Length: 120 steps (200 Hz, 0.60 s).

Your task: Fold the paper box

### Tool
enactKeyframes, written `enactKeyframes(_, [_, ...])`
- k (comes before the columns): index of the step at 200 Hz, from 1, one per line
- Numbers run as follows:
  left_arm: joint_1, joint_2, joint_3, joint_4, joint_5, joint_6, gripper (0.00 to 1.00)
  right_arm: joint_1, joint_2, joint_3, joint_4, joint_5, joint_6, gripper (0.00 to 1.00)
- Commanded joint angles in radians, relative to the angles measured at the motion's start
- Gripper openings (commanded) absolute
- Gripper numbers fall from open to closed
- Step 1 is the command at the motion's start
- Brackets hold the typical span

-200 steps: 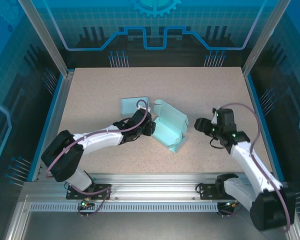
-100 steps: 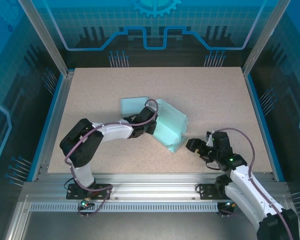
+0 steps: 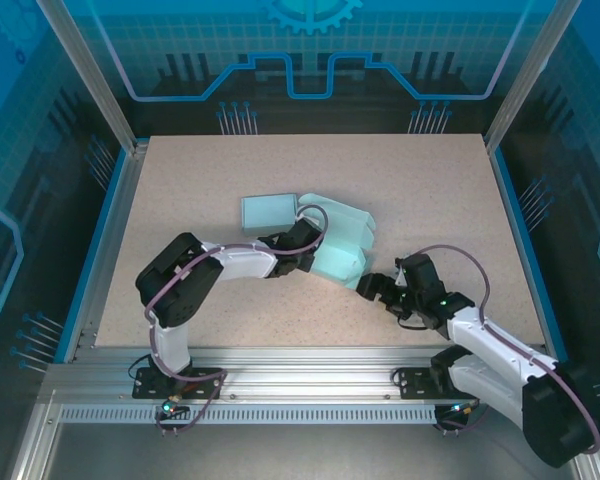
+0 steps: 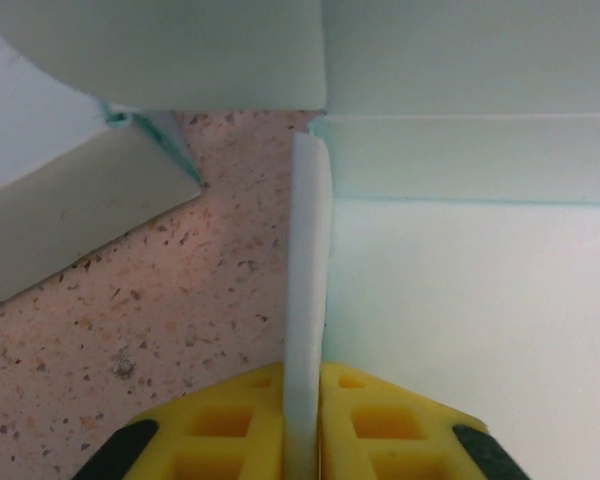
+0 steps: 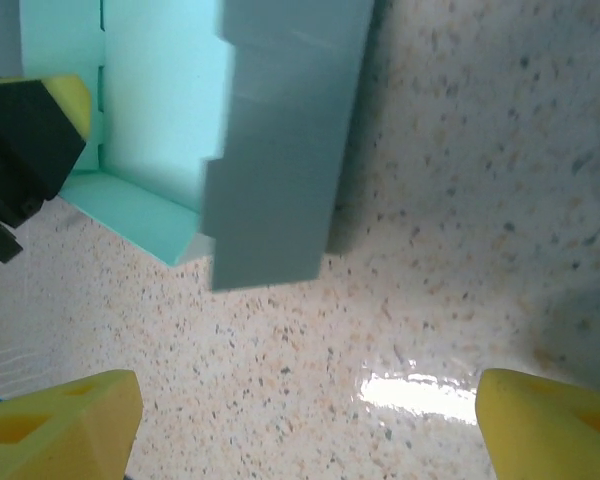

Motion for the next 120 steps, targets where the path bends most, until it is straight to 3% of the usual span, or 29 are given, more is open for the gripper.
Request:
enactKeyframes(1, [-0.025, 0.038, 0.041, -0.065, -0.100, 0.041, 0.11, -0.031, 0.037, 0.051, 0.033, 0.035, -0.060, 0.88])
enactKeyframes(54, [-0.028, 0.070, 0.075, -0.154, -0.184, 0.023, 0.08, -0.069, 0.263, 0.081, 0.217, -0.068, -0.061, 0.88])
enactKeyframes(120, [-0.028, 0.117, 0.097, -0.195, -0.180, -0.002, 0.07, -0.058, 0.410, 0.179, 0.286, -0.059, -0.086, 0.85])
